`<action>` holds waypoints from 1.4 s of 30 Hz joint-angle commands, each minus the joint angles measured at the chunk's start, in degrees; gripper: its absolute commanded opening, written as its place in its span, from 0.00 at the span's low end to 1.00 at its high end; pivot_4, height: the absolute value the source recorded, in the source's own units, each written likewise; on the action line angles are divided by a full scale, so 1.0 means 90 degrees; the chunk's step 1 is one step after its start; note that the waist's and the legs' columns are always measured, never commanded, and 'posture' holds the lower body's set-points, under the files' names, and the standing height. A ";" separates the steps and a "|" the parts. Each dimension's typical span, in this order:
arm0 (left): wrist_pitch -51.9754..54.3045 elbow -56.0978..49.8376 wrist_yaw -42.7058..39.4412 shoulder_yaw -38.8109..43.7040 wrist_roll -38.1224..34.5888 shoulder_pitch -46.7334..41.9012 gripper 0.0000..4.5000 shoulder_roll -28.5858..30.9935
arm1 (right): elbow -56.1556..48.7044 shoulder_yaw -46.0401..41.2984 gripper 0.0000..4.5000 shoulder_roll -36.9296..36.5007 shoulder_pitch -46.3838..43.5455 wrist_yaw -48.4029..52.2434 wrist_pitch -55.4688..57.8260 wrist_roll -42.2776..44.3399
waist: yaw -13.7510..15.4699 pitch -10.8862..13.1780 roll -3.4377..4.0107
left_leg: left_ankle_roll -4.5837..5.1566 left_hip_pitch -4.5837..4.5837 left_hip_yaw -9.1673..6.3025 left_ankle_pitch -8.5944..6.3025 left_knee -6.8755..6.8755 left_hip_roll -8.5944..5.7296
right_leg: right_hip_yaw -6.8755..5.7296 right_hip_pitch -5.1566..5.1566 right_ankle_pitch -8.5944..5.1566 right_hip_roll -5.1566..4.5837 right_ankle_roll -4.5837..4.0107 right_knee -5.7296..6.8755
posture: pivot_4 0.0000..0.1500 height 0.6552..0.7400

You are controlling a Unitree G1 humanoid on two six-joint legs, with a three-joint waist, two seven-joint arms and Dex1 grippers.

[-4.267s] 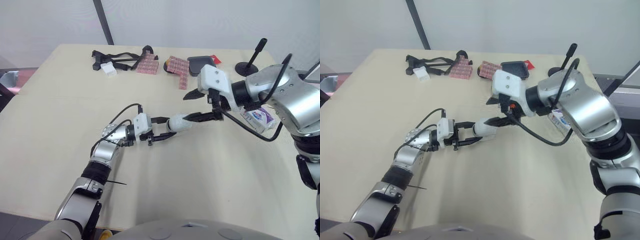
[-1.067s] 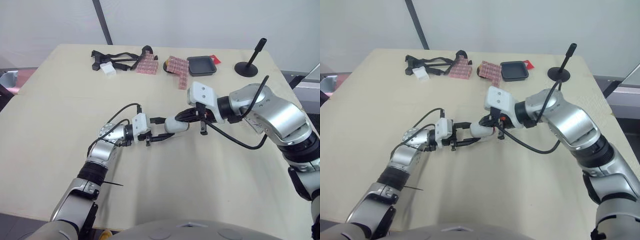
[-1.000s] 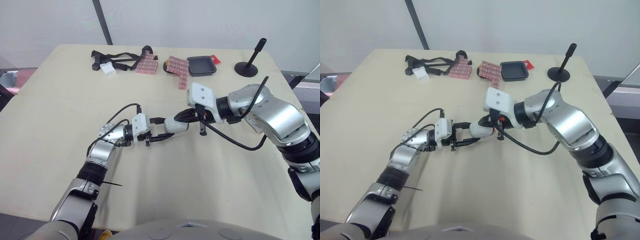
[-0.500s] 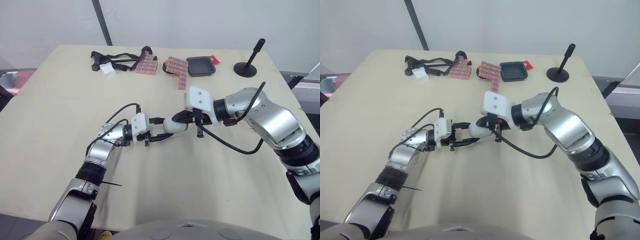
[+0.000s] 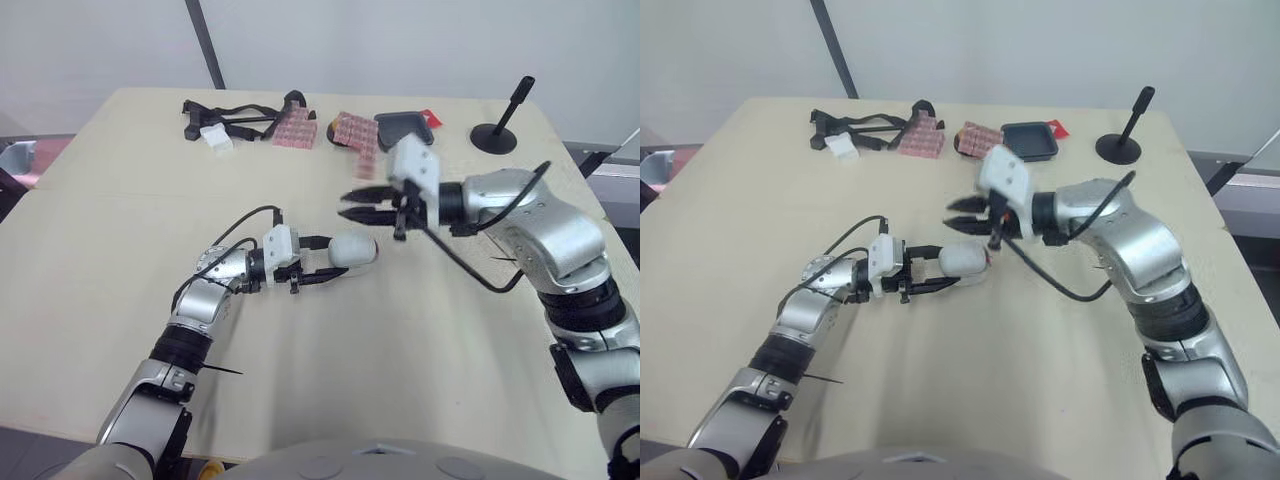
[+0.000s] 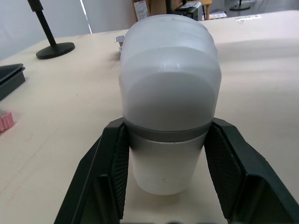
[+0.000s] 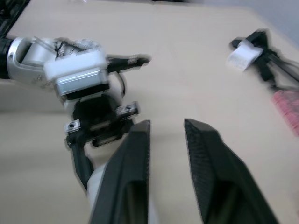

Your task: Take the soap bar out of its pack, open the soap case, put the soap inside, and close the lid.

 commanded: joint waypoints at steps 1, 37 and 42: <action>0.0778 -0.0686 0.0044 0.0226 -0.0426 0.0092 0.42 0.0219 | -0.0292 -0.0568 0.55 -0.0213 0.0193 0.0052 -0.0214 0.0283 | 0.0006 0.0000 0.0000 | 0.0000 -0.0002 -0.0001 0.0000 -0.0001 0.0001 | -0.0002 0.0000 0.0000 0.0000 0.0000 -0.0003 | 1.00 1.00; 1.1318 -0.0543 0.3666 0.1877 -0.4041 -0.1815 0.53 -0.0340 | -0.1097 -0.1238 1.00 -0.1170 0.4208 -0.0785 -0.1428 -0.0502 | -0.0018 0.0006 0.0005 | 0.0000 -0.0006 -0.0016 -0.0001 -0.0018 -0.0042 | -0.0013 0.0022 0.0001 -0.0009 0.0003 -0.0087 | 1.00 1.00; 1.1457 -0.0882 0.3640 0.1854 -0.4022 -0.1851 0.92 -0.0145 | -0.0987 -0.1082 1.00 -0.1127 0.4045 -0.0801 -0.1466 -0.0583 | -0.0021 0.0007 0.0004 | 0.0000 -0.0004 -0.0017 -0.0001 -0.0022 -0.0042 | -0.0014 0.0023 0.0001 -0.0009 0.0003 -0.0089 | 1.00 1.00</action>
